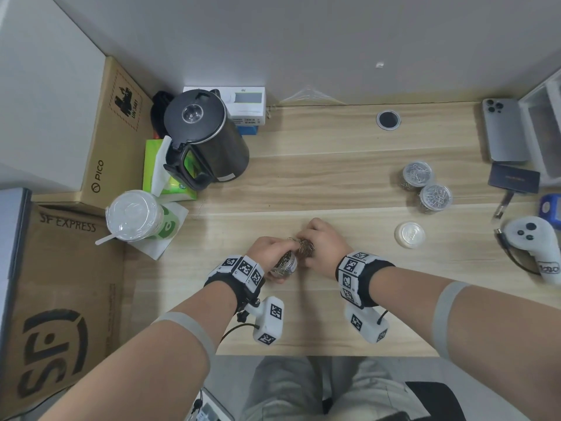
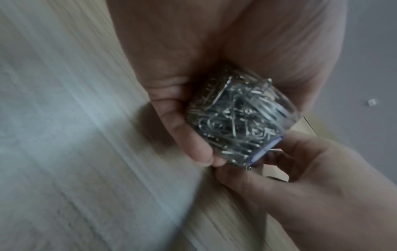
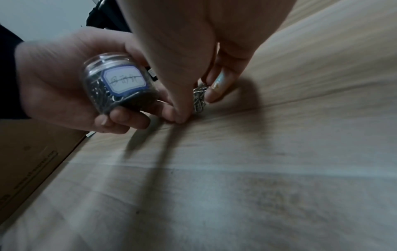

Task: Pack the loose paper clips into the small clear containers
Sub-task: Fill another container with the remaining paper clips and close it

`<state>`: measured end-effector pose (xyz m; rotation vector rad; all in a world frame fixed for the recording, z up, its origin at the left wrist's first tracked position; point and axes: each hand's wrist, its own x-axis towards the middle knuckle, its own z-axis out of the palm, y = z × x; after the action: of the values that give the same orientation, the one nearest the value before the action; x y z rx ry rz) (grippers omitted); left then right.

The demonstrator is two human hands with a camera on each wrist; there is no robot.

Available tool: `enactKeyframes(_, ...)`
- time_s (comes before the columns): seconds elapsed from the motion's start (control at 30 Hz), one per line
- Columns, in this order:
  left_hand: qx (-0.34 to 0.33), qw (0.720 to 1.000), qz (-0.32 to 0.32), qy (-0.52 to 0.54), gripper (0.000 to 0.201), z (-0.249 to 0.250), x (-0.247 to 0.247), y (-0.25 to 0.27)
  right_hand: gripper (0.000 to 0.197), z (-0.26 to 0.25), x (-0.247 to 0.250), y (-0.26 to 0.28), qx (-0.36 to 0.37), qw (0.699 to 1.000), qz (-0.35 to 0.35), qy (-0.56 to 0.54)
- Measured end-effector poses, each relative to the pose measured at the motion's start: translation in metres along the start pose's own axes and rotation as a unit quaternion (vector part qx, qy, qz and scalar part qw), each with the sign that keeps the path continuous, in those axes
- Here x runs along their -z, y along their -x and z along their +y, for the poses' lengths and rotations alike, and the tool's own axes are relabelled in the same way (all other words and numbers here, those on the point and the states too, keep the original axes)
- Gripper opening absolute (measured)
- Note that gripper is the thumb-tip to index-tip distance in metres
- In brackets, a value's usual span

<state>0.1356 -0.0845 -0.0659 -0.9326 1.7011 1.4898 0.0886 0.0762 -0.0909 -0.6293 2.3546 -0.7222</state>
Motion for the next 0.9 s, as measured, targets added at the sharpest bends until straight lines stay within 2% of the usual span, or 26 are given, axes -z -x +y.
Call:
enactKeyframes(0.1,0.004,1.000,-0.013,-0.018,0.040,0.001,0.000,-0.001,0.041,0.003,0.000,0.002,0.008,1.000,0.002,-0.016)
enactKeyframes(0.33,0.013,0.999,-0.030,-0.004,0.036,0.002,0.000,0.001,0.031,0.000,0.007,0.001,0.017,1.000,-0.005,-0.023)
enactKeyframes(0.53,0.017,0.998,-0.056,0.021,0.021,0.003,-0.004,0.007,0.021,-0.005,0.009,0.001,0.030,0.999,-0.021,0.003)
enactKeyframes(0.63,0.012,0.998,-0.049,0.024,0.021,0.004,-0.006,0.010,0.023,-0.005,0.009,0.000,0.030,0.999,-0.037,0.027)
enactKeyframes(0.9,-0.005,0.999,-0.002,0.038,0.025,0.004,-0.001,0.015,0.021,-0.004,0.009,0.003,0.019,0.999,-0.019,0.022)
